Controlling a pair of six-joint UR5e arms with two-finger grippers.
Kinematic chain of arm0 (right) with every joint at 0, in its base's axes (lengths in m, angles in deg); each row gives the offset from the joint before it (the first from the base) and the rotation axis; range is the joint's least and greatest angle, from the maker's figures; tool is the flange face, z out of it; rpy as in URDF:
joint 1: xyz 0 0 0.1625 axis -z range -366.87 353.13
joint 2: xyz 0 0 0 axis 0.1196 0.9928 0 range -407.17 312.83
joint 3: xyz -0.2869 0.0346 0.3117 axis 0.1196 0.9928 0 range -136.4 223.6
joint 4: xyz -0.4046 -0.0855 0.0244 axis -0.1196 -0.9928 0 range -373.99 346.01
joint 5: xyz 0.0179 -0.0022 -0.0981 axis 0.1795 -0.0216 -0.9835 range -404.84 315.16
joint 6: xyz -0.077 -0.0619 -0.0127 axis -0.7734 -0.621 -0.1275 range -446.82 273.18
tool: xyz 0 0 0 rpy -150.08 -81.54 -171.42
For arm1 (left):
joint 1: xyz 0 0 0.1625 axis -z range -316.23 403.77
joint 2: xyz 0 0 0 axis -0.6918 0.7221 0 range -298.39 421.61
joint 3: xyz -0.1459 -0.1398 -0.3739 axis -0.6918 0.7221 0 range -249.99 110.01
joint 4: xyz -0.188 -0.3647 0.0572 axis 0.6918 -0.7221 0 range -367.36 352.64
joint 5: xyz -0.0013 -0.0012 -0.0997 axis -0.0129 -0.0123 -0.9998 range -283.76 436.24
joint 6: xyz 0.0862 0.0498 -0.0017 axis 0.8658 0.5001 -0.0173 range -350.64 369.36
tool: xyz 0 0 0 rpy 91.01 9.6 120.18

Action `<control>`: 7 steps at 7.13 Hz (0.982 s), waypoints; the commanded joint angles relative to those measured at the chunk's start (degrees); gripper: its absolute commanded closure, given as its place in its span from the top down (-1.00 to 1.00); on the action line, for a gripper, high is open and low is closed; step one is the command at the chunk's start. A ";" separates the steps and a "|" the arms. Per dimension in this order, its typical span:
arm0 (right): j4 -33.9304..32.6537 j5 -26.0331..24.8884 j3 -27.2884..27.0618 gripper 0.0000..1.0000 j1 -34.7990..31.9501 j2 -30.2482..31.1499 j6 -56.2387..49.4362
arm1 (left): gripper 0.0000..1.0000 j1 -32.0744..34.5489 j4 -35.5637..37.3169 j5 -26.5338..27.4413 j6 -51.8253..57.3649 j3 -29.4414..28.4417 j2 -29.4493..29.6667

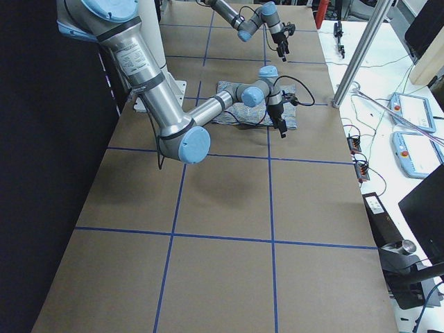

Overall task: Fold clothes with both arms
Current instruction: 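Move both grippers down to the shirt's edge nearest the robot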

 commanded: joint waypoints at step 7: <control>6.80 -17.27 -33.45 1.00 26.21 16.85 57.25 | 1.00 -29.64 0.61 17.47 -44.33 30.26 -15.95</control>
